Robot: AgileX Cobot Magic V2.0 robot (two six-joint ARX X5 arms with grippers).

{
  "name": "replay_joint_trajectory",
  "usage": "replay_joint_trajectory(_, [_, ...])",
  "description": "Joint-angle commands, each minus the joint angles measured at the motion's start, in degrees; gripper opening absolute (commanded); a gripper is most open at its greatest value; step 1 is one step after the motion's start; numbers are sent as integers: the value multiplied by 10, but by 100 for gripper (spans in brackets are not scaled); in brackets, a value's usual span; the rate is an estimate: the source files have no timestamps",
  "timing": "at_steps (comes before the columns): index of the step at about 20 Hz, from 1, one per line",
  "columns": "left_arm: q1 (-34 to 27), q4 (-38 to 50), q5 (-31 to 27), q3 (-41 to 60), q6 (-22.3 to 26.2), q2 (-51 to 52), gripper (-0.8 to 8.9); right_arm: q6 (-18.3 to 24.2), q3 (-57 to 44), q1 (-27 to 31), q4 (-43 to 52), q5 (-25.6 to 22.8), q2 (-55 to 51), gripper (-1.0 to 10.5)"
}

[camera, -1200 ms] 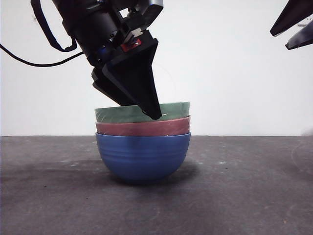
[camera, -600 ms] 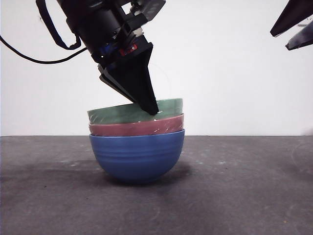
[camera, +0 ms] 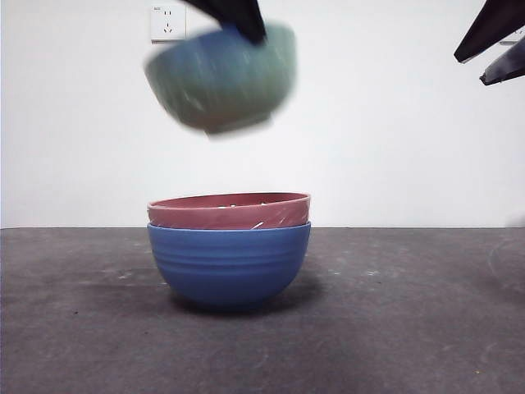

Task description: Pick up the green bowl on the top,put the green bowl on the left,pick up the red bowl in the middle,put the red bowl on the right

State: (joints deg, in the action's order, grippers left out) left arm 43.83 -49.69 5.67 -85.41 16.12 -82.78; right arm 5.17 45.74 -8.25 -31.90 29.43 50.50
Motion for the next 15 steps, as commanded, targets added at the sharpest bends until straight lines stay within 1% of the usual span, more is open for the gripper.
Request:
replay_joint_trajectory(1, [-4,-23,-72,-2,-29,54,-9,3,2,-1,-1,0,1,218])
replay_joint_trajectory(3, [-26,-52,-126,13,-44,96,-9,3,2,-1,-1,0,1,218])
replay_joint_trajectory(4, [-40,-49,-136,37,-51,121,-9,3,2,-1,-1,0,1,218])
replay_joint_trajectory(7, [-91,20,-133,158,-88,206,-9,3,2,-1,-1,0,1,218])
replay_joint_trajectory(9, [-119,68,-117,231,-100,241,-9,3,2,-1,-1,0,1,218])
replay_joint_trajectory(12, [-137,99,-96,293,-102,231,-10,-1,2,-1,-1,0,1,217])
replay_joint_trajectory(15, [-136,126,-88,317,-102,203,-10,-3,2,-1,-1,0,1,217])
